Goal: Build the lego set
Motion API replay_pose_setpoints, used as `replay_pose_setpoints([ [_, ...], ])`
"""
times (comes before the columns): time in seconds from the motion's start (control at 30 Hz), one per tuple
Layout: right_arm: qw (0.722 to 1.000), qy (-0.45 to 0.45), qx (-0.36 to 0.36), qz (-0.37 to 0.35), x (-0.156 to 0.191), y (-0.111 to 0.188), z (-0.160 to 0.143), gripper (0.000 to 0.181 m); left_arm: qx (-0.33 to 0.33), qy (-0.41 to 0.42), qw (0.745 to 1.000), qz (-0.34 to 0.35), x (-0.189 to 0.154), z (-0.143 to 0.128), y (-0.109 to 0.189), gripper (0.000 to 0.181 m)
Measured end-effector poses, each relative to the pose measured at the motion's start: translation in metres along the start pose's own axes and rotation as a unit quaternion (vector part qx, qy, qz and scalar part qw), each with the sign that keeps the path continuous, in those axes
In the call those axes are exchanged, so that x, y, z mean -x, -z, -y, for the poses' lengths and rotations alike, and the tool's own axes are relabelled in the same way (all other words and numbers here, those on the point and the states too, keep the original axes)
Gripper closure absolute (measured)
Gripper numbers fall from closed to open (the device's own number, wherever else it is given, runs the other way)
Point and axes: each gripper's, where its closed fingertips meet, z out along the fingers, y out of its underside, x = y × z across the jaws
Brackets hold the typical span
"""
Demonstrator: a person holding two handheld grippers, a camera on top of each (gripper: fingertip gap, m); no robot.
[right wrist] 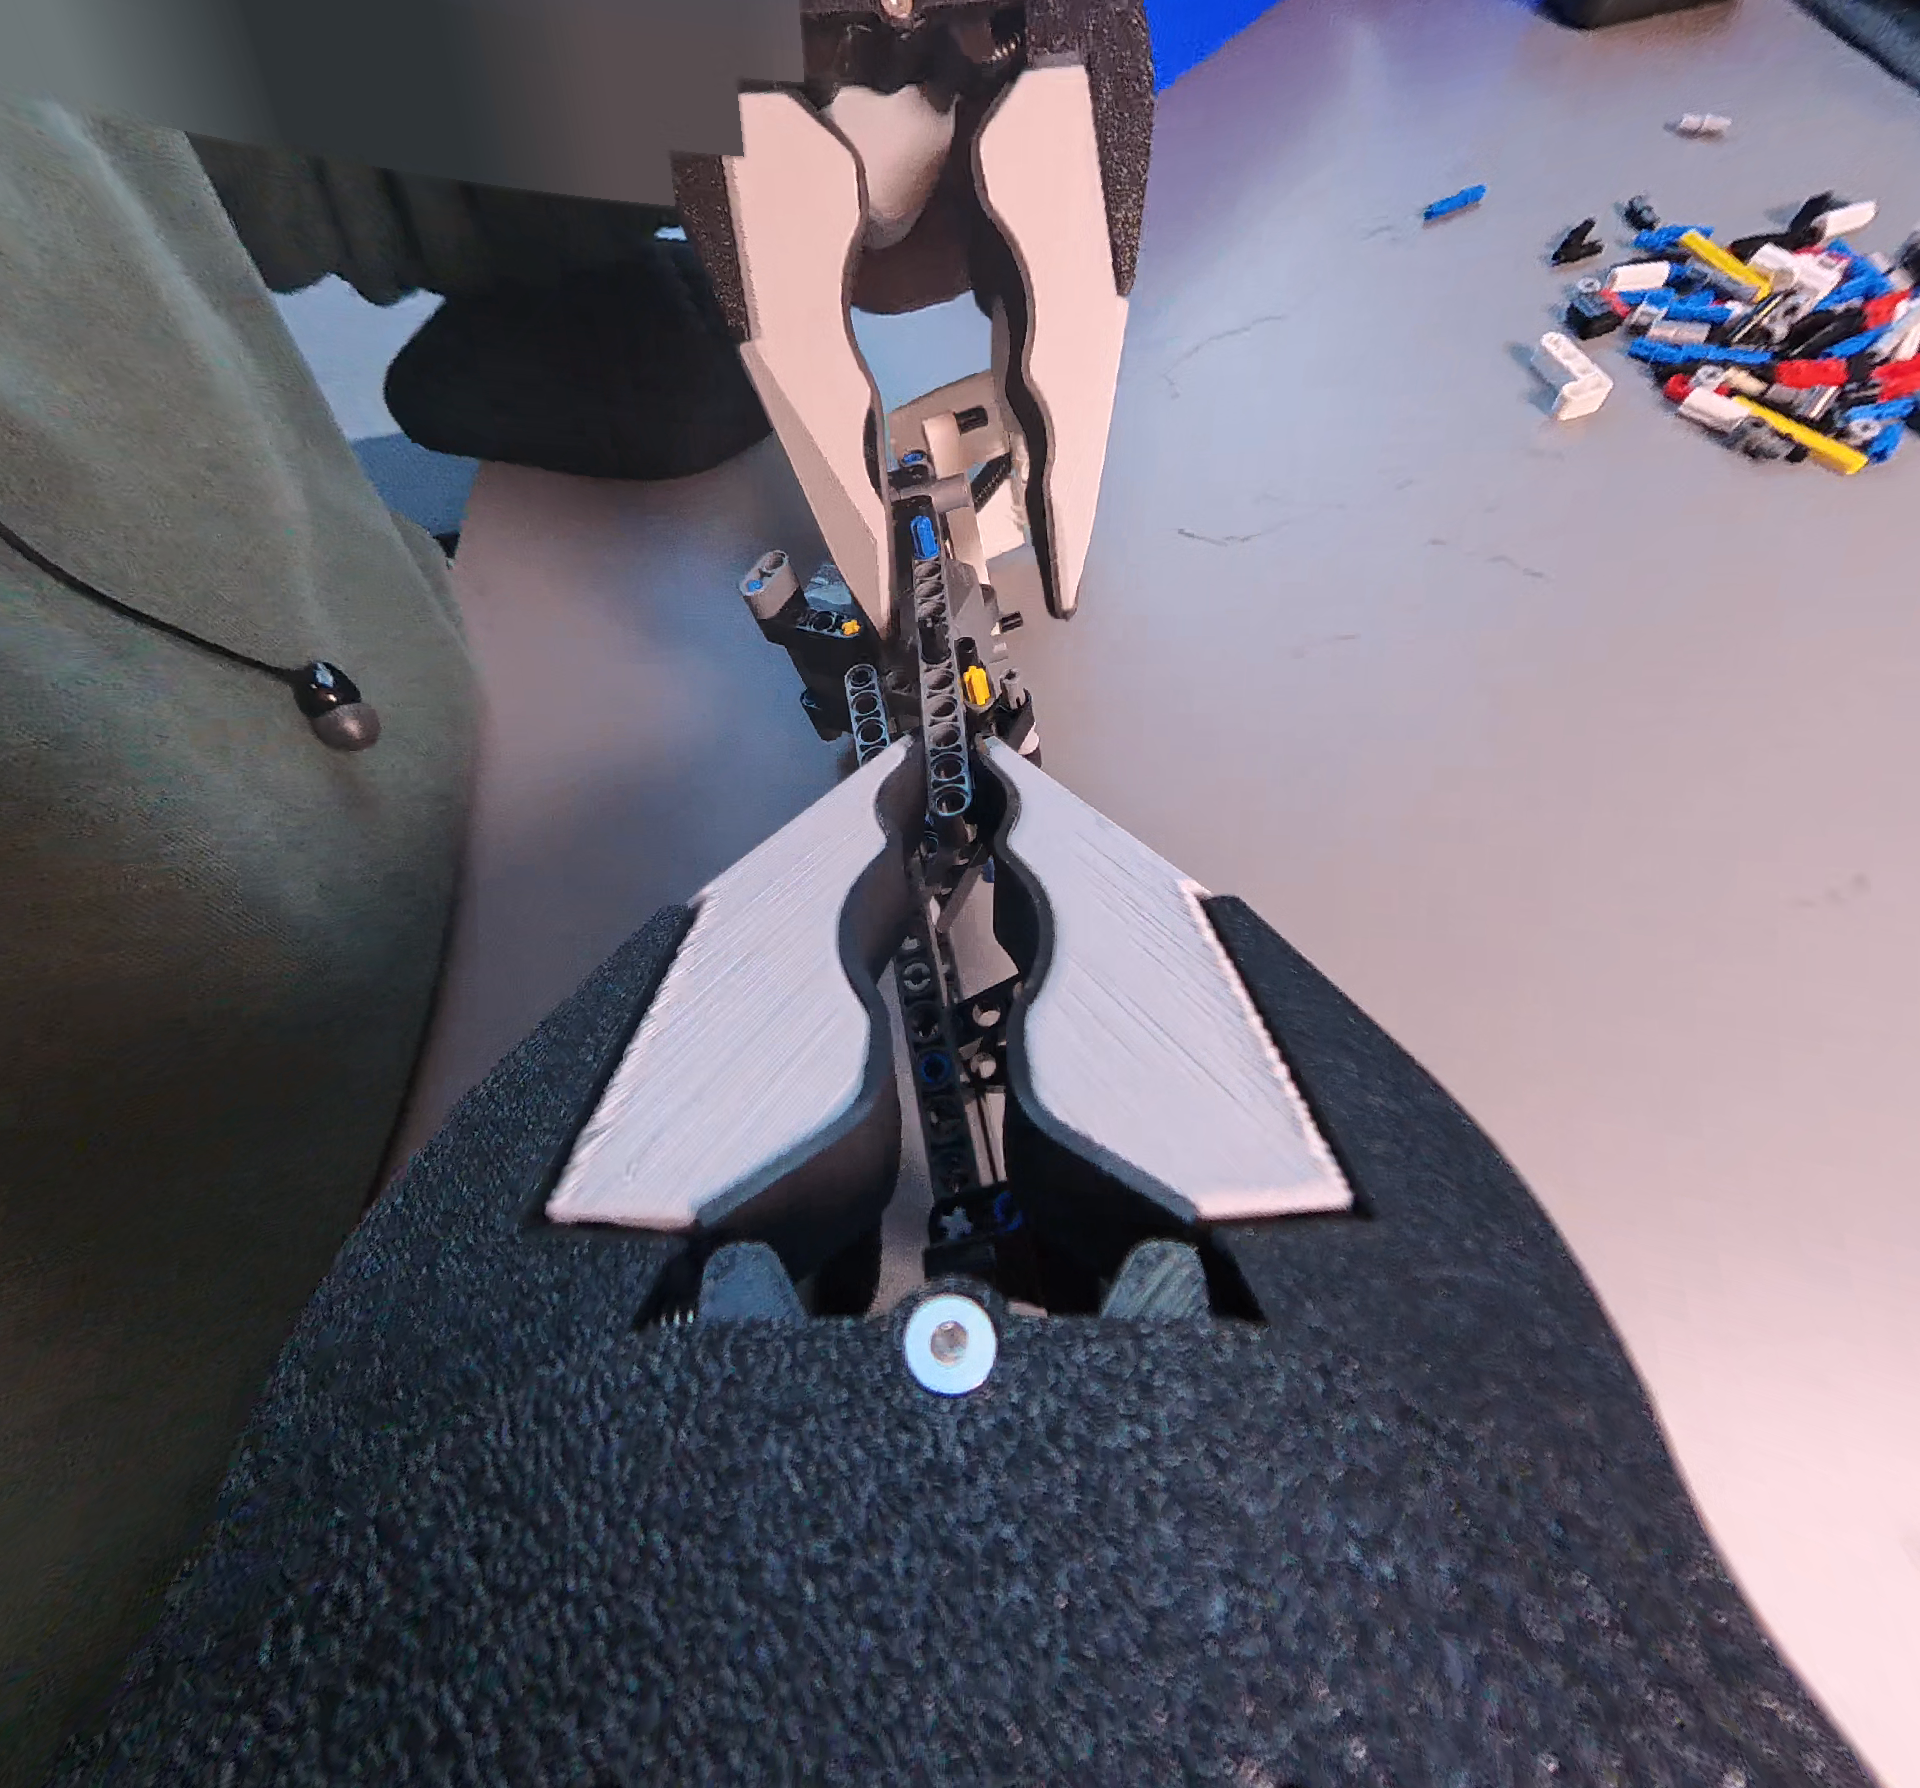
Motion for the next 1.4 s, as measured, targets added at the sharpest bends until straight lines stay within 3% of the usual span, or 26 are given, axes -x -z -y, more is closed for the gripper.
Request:
replay_pose_setpoints([
  [0.33, 0.998, -0.059, -0.005, 0.027, -0.006, -0.001, 0.002, 0.174, -0.032, 0.031, 0.998, -0.048, -0.007, 0.010, 0.015, 0.122],
  [0.5, 0.999, -0.048, -0.002, 0.018, -0.009, -0.002, 0.003, 0.174, 0.005, 0.007, 1.000, -0.003, -0.001, 0.006, 0.004, 0.119],
  [0.7, 0.997, 0.063, 0.006, -0.036, -0.004, -0.005, 0.006, 0.173, 0.066, -0.022, 0.996, 0.050, 0.008, -0.011, -0.010, 0.114],
  [0.93, 0.976, 0.196, 0.011, -0.098, 0.004, -0.004, 0.006, 0.174, 0.034, -0.034, 0.996, 0.082, 0.007, -0.007, -0.009, 0.125],
  [1.4, 0.972, 0.201, 0.013, -0.123, -0.005, -0.004, 0.003, 0.174, 0.031, -0.051, 0.992, 0.109, 0.015, -0.005, -0.009, 0.126],
])
